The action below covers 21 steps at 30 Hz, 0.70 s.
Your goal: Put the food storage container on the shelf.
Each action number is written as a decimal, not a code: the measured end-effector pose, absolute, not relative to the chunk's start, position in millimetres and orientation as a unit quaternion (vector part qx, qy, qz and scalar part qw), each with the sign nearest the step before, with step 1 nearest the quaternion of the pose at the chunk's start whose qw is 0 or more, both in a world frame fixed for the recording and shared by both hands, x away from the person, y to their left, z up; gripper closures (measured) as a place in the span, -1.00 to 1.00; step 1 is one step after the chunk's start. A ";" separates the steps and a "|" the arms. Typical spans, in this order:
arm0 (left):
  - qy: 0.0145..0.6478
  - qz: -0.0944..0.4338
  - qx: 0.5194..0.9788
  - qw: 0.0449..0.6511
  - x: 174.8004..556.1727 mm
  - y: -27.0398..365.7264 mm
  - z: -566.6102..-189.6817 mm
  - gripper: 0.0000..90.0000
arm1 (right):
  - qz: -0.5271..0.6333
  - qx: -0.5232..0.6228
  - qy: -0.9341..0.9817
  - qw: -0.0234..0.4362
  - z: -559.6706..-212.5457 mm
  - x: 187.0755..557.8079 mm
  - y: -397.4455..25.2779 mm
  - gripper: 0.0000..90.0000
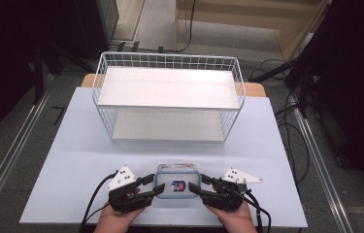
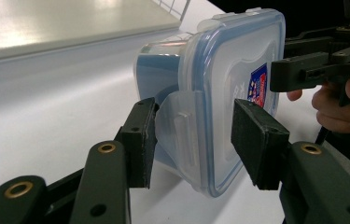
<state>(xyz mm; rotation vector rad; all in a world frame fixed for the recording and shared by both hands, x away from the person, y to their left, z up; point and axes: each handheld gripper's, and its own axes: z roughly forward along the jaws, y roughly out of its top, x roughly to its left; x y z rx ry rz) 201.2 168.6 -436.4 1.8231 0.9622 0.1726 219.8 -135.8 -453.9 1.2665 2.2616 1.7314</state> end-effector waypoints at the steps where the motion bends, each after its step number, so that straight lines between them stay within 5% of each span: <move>1: 0.397 0.078 0.757 0.513 200.3 168.2 -435.1 0.14 | 0.559 0.401 0.726 0.021 -451.7 218.4 -135.8 0.09; 21: 0.376 0.116 0.749 0.533 195.7 166.2 -423.8 0.14 | 0.580 0.378 0.718 0.065 -440.7 213.2 -135.5 0.08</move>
